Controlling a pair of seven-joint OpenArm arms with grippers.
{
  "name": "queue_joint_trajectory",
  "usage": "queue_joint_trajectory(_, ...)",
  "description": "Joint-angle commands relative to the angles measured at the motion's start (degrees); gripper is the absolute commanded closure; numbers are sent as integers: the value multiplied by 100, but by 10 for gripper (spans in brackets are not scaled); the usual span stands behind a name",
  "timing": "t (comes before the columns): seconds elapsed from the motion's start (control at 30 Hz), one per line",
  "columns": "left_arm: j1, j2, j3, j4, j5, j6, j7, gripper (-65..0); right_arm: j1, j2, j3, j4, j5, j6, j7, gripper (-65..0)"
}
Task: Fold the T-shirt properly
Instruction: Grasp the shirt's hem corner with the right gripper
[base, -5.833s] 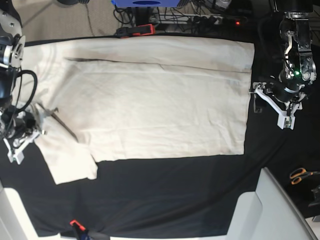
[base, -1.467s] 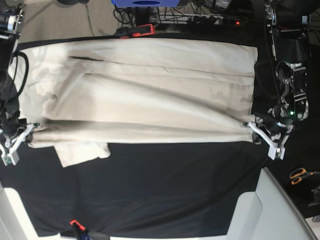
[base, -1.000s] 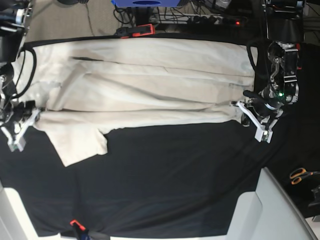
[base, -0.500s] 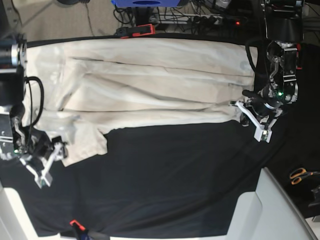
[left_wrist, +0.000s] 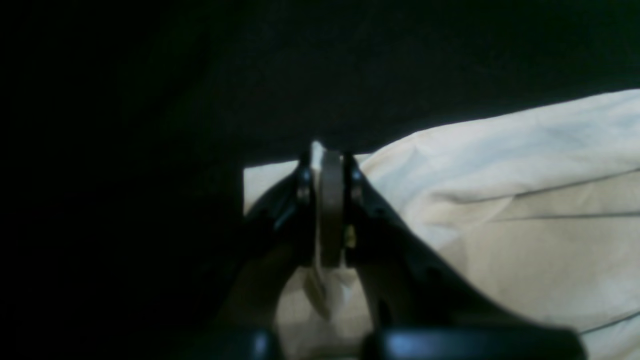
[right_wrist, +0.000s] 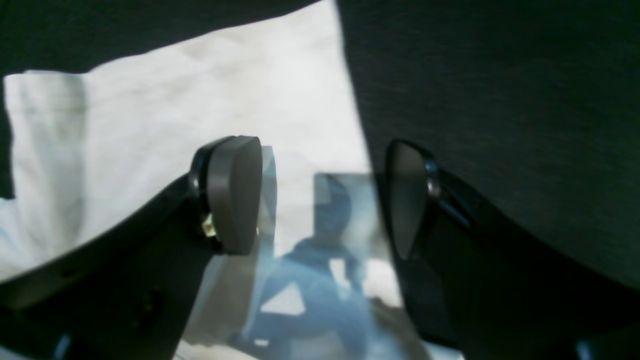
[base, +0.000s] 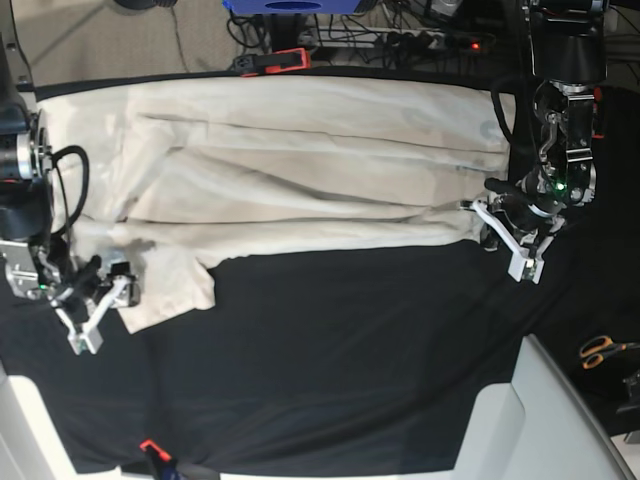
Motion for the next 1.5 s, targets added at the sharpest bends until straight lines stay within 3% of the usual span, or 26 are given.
queue_joint_trajectory(0.0,-74,-84,-29,102,-50,29,-108,0,179,13,1,69,60,24,114,-371)
queue_joint_trajectory(0.27,-74,-93,-29,102,-23,29,-108,0,144,-58,-536,60,69,6,114,-356)
queue_joint_trajectory(0.33,-74,-93,-29,102,-23,29,-108,0,144,-58,-536,60,69,-20,114,-278)
queue_joint_trajectory(0.47,-82,-93,-29,102,-23,29,-108,0,144,-49,-536,60,69,-29,114,-60)
queue_joint_trajectory(0.53,-91,-93,-29,102,-23,29,-108,0,161,-49,-536,60,69,-29,114,0)
queue_joint_trajectory(0.8,-126,-84,-29,102,-23,37,-90,0,170,-49,-536,455,69,-29,62,-6)
queue_joint_trajectory(1.13,-135,-120,-38,366,-23,37,-73,0,-357,74,-527,2671,87,-64,-1521,-6)
queue_joint_trajectory(1.27,-144,-120,-38,568,-14,37,-64,0,-577,118,-518,3559,87,-504,-2057,-6)
queue_joint_trajectory(1.47,-302,-120,-38,594,-14,37,-55,0,-797,259,106,4622,69,-530,-2778,-6)
